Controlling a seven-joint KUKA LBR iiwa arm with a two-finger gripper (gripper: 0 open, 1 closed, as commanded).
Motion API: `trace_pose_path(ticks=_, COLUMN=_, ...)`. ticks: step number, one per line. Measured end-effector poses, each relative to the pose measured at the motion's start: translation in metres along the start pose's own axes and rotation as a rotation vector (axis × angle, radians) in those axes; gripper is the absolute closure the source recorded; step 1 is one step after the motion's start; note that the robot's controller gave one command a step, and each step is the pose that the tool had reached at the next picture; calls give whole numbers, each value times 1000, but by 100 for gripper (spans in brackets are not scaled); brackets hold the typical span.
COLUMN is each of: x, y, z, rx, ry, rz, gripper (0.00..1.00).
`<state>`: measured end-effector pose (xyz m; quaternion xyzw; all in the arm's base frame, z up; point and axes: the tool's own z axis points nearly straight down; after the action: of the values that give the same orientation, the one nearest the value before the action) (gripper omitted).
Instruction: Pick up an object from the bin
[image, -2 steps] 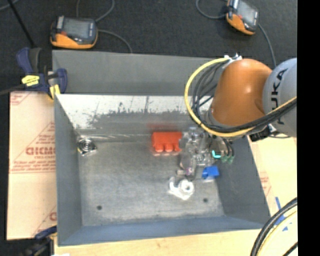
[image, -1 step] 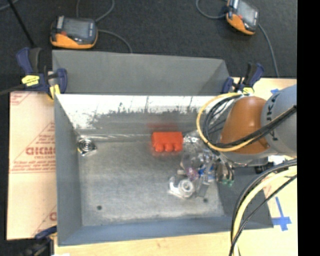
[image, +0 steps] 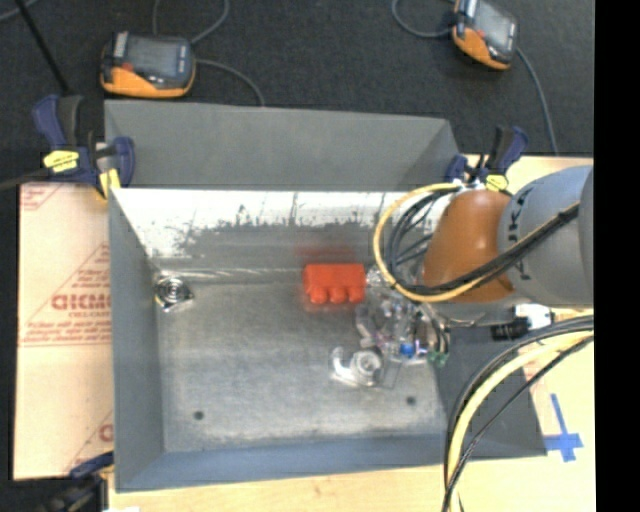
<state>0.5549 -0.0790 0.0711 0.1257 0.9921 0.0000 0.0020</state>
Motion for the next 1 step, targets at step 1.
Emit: trace_pose_path(ticks=1, x=0, y=-1, z=-1, rx=1, ry=2, rz=-1, gripper=100)
